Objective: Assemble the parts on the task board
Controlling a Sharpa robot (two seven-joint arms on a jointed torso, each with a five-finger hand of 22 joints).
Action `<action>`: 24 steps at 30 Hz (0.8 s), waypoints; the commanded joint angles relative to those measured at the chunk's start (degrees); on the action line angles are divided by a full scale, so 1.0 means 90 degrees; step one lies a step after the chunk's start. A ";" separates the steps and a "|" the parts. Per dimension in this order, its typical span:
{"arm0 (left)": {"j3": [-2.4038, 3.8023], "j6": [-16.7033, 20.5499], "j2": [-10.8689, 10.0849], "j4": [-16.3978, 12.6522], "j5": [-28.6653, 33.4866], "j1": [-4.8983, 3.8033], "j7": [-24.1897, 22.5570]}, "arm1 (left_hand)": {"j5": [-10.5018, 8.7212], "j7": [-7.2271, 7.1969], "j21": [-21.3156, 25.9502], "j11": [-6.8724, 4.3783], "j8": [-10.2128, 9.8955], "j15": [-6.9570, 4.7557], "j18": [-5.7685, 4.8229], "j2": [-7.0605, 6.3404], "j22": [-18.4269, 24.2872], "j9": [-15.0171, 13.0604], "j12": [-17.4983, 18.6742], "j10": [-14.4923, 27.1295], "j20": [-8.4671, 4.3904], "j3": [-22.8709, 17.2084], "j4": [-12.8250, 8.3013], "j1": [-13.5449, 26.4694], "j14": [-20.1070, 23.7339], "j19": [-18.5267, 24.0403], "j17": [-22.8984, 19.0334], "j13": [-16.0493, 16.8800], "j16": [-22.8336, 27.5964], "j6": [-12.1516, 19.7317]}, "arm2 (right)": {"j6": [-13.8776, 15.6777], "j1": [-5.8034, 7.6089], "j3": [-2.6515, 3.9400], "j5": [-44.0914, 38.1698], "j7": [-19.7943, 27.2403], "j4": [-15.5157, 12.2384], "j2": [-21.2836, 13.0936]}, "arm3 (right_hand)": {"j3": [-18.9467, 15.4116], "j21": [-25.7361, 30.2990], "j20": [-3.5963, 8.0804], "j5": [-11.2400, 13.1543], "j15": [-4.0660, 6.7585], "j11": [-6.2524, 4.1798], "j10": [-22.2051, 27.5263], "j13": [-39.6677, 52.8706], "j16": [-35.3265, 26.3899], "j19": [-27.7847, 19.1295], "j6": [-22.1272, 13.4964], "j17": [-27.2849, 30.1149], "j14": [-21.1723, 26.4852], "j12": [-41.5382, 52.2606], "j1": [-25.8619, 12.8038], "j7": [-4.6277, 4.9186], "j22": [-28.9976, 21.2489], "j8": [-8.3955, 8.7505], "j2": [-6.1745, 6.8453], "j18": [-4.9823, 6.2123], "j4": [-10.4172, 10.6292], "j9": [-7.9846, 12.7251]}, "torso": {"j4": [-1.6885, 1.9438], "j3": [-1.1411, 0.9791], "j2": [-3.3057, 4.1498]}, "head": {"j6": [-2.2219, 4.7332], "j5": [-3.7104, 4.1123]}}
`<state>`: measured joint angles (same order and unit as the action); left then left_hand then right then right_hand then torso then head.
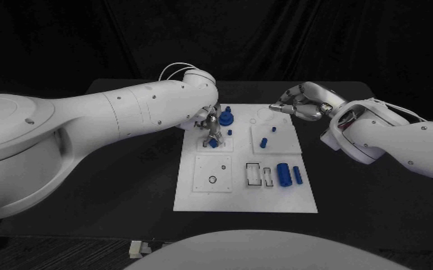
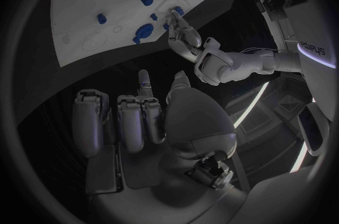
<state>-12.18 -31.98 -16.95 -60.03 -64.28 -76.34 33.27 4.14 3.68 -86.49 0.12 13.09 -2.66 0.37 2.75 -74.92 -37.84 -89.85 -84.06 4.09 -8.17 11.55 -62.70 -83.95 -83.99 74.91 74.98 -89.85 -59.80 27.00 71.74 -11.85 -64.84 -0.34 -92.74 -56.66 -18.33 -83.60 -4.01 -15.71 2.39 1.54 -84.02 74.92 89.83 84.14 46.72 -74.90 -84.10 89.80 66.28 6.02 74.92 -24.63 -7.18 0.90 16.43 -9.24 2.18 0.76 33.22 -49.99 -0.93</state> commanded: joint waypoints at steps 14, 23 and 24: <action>0.0006 -0.0179 -0.0019 -0.0059 0.0011 0.0008 -0.0024 | -0.0049 -0.0046 0.0043 -0.0080 0.0170 -0.0038 0.0112 -0.0101 -0.1320 -0.0274 0.0003 -0.0642 -0.0052 0.0056 0.0045 0.0013 -0.0673 -0.0180 0.1677 0.1646 -0.0017 0.0004 | -0.0010 -0.0030 0.0004 -0.0039 -0.0074 0.0011 -0.0001 | -0.0049 0.0038 -0.0035 0.0005 -0.0044 0.0020 -0.0664 0.1676 0.0019 0.0219 -0.0002 -0.1677 -0.0656 0.0023 0.0029 0.0021 0.1391 -0.0022 -0.0008 0.0112 0.0014 0.0009 | -0.0003 0.0002 -0.0002 | -0.0001 -0.0014; 0.0006 -0.0227 -0.0049 -0.0082 0.0011 0.0008 -0.0004 | -0.0113 -0.0059 0.0046 -0.0091 0.0267 -0.0049 0.0111 -0.0142 -0.1327 -0.0480 0.0004 -0.0641 -0.0065 0.0129 0.0136 0.0080 -0.0673 -0.0184 0.1677 0.1645 -0.0017 0.0032 | -0.0012 -0.0034 0.0004 -0.0039 -0.0073 0.0015 -0.0005 | -0.0052 0.0042 -0.0035 0.0004 -0.0044 0.0020 -0.0664 0.1676 0.0019 0.0217 -0.0005 -0.1677 -0.0656 0.0023 0.0028 0.0021 0.1389 -0.0021 -0.0008 0.0113 0.0015 0.0010 | 0.0003 0.0003 0.0001 | -0.0001 -0.0009; 0.0006 -0.0230 -0.0051 -0.0082 0.0011 0.0008 -0.0002 | -0.0114 -0.0061 0.0043 -0.0092 0.0274 -0.0050 0.0110 -0.0143 -0.1331 -0.0494 -0.0002 -0.0647 -0.0066 0.0132 0.0141 0.0083 -0.0673 -0.0188 0.1677 0.1652 -0.0017 0.0033 | -0.0013 -0.0034 0.0004 -0.0039 -0.0073 0.0015 -0.0006 | -0.0052 0.0042 -0.0035 0.0004 -0.0044 0.0020 -0.0664 0.1676 0.0019 0.0217 -0.0005 -0.1677 -0.0656 0.0023 0.0028 0.0021 0.1389 -0.0021 -0.0008 0.0113 0.0015 0.0010 | 0.0002 0.0002 0.0001 | -0.0001 -0.0011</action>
<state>-12.18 -33.10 -17.47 -60.61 -64.28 -76.34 33.42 3.48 3.47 -86.27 -0.28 15.37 -2.66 0.37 1.68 -74.91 -42.19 -89.85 -84.05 3.98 -7.06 12.66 -62.11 -83.95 -84.10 74.90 74.97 -89.85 -59.58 26.99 71.58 -11.85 -64.84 -0.34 -92.61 -56.65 -18.49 -83.60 -4.01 -15.71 2.39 1.54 -84.02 74.91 89.83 84.14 46.72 -74.90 -84.10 89.80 66.27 6.02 74.91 -24.63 -7.18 0.90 16.60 -9.25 2.18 0.77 33.22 -49.99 -1.02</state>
